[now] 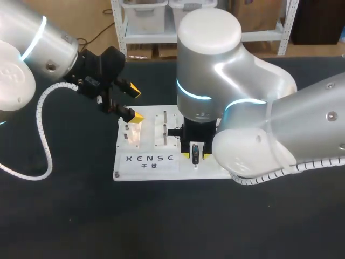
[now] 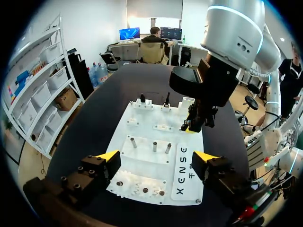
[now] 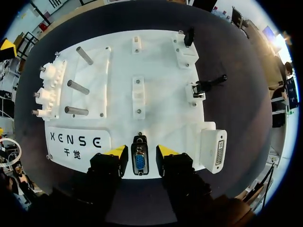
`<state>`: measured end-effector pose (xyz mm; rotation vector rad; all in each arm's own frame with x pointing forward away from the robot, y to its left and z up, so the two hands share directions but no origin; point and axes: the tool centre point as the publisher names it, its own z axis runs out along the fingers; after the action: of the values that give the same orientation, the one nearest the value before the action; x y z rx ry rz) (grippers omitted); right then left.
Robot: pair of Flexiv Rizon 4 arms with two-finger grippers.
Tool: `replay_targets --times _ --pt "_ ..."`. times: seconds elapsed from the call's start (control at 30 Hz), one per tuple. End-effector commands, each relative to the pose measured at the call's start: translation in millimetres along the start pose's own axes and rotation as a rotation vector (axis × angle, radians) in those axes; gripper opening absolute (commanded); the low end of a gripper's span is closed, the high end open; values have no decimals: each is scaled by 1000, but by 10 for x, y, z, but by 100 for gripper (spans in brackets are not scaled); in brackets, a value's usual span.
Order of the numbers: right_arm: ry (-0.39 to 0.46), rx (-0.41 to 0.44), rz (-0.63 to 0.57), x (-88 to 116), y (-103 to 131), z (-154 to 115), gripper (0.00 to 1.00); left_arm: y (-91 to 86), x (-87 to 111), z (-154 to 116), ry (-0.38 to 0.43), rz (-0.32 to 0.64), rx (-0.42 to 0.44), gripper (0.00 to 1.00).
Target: Insert the USB connector, Ethernet cable, and multi-pin plug into their matching sockets one by one.
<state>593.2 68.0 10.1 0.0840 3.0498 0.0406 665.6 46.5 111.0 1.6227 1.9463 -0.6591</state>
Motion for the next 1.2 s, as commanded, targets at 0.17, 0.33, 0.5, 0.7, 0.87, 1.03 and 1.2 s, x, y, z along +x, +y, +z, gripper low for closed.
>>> replay_targets --times 0.17,0.33,0.5,0.7,0.87,1.03,1.2 --pt "-7 0 -17 9 -16 -1 0 -5 13 -1 -4 2 -1 100" --pt "-23 -6 -24 34 -48 -47 0 -5 13 -1 -4 2 -1 100" --pt "-47 -18 -16 17 -83 -136 0 -5 13 -1 -4 2 -1 100" --pt "-90 -33 -8 -35 -123 -359 0 -5 13 -1 -4 2 -1 100" --pt "-124 -39 -9 -77 -263 -566 0 -5 13 -1 -4 2 -1 100" --pt "-145 -28 -2 -78 -462 -698 0 -5 13 -1 -4 2 -1 100" --pt "-150 -3 1 -55 -640 -710 0 -5 13 -1 -4 2 -1 100"
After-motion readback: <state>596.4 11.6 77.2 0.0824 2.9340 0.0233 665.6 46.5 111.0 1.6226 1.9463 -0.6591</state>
